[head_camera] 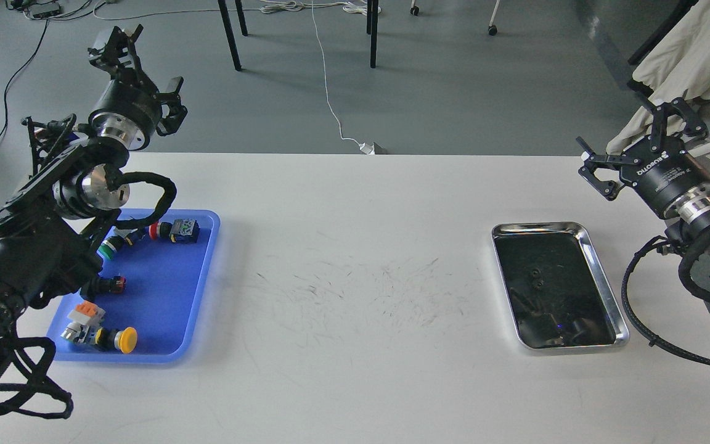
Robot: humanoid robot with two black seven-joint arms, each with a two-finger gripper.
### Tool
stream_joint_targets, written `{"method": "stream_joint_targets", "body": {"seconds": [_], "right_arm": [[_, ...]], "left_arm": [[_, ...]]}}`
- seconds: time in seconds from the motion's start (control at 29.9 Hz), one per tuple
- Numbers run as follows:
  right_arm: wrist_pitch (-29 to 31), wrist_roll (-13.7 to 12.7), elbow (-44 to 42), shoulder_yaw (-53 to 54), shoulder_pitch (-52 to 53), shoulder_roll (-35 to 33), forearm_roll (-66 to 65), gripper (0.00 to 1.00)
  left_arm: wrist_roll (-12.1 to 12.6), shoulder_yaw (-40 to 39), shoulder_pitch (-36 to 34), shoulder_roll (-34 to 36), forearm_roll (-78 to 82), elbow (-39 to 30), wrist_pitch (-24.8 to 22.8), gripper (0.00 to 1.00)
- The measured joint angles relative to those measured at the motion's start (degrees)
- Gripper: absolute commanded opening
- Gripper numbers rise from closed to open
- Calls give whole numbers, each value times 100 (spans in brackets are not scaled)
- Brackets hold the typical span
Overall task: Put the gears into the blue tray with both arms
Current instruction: 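Move the right gripper over the metal tray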
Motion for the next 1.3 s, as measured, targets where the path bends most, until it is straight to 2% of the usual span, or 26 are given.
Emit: {"method": "stream_joint_targets", "body": {"seconds": [0.33,0.84,1.0,1.17,1.3], "right_arm": [[0,1,144,43,-16,-141,29,99],[0,61,207,-40,-36,-218,-106,99],[0,69,225,-34,-46,-308,-357,99],[0,73,234,-100,58,-376,-994,99],[0,76,336,-632,459,-772,-1535,99]], "left_arm": [[-131,-3,-2,18,-29,56,-10,98],[-122,-21,7,226,-144,58,-17,98],[-6,35,8,274,-57,26,232,98],[151,85,-5,336,-47,-1,262,98],[177,93,-16,315,-41,-15,292,98]]}}
